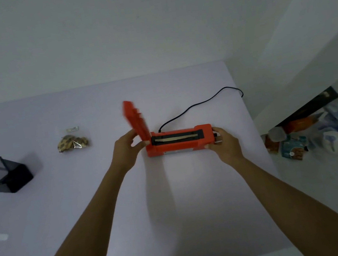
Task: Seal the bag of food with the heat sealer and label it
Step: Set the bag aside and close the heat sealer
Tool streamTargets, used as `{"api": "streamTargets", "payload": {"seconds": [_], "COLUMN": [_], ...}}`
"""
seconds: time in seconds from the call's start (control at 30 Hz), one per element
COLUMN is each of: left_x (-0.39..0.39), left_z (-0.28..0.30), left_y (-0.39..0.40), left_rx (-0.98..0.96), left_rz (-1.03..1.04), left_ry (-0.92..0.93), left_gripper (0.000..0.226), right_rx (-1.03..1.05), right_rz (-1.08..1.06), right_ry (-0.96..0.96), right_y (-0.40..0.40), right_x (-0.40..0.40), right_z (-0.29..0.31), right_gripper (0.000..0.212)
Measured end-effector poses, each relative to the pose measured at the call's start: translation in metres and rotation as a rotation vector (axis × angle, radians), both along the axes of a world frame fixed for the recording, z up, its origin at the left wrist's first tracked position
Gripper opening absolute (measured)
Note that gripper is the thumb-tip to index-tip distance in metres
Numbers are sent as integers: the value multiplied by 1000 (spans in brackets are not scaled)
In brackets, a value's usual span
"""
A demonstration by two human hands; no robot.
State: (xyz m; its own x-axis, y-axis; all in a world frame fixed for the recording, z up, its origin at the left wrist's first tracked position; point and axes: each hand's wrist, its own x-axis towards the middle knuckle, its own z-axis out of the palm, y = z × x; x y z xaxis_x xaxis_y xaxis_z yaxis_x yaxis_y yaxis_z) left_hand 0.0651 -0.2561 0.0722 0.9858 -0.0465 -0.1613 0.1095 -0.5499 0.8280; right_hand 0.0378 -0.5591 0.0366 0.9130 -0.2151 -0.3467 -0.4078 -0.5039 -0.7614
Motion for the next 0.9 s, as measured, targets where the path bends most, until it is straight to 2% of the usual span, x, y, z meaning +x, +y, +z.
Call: {"api": "streamTargets", "payload": {"seconds": [0.1, 0.33, 0.47, 0.6, 0.77, 0.9], "left_x": [7, 14, 14, 7, -6, -9], "left_z": [5, 2, -7, -13, -21, -28], "left_y": [-18, -37, -40, -41, -44, -43], "left_rx": [140, 257, 324, 272, 60, 10], "left_rz": [-111, -165, -207, -163, -63, 12], "left_ry": [-52, 9, -39, -66, -67, -56], "left_gripper": [47, 52, 57, 45, 32, 31], "right_rx": [18, 26, 29, 25, 30, 48], "right_rz": [11, 49, 52, 54, 55, 26], "right_ry": [-3, 4, -6, -9, -9, -6], "right_y": [-3, -7, -7, -8, -8, -8], "right_x": [2, 6, 6, 7, 7, 6], "right_z": [1, 2, 1, 1, 1, -3], "right_gripper": [62, 64, 65, 64, 64, 57]}}
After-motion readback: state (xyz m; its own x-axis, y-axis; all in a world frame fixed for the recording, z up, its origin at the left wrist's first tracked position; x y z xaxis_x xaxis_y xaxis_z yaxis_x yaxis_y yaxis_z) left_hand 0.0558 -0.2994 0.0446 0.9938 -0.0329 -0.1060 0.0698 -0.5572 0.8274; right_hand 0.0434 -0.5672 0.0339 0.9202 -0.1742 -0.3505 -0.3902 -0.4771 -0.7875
